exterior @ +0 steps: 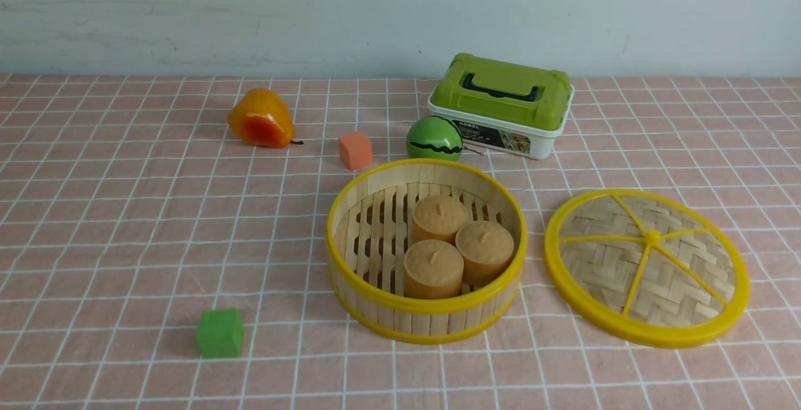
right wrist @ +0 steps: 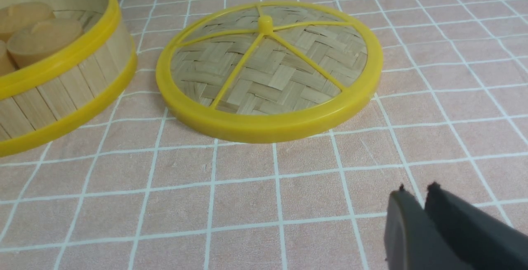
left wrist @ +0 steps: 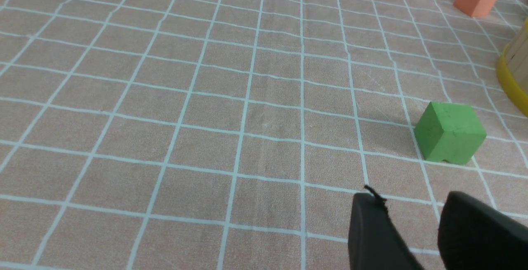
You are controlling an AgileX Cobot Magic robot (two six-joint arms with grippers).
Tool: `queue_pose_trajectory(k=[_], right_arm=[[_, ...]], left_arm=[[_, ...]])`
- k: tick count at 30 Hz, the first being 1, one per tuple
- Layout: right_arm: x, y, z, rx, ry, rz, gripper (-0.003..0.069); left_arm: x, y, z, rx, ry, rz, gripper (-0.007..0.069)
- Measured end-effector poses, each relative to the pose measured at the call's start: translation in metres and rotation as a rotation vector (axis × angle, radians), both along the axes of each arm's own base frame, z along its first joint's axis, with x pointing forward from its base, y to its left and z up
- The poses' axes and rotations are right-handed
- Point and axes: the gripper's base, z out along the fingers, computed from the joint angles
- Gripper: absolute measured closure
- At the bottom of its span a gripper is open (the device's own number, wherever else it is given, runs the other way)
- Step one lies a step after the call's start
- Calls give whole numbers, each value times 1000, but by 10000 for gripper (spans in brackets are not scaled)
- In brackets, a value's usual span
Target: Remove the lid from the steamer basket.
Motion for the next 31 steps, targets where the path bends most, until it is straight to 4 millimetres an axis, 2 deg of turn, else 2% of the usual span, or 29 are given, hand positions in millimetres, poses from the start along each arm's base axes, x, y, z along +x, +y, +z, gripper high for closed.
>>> queue_pose_trajectory(k=[31], right_arm=[[0,0,0,0,0,0,581]], left_arm=[[0,0,0,0,0,0,386]])
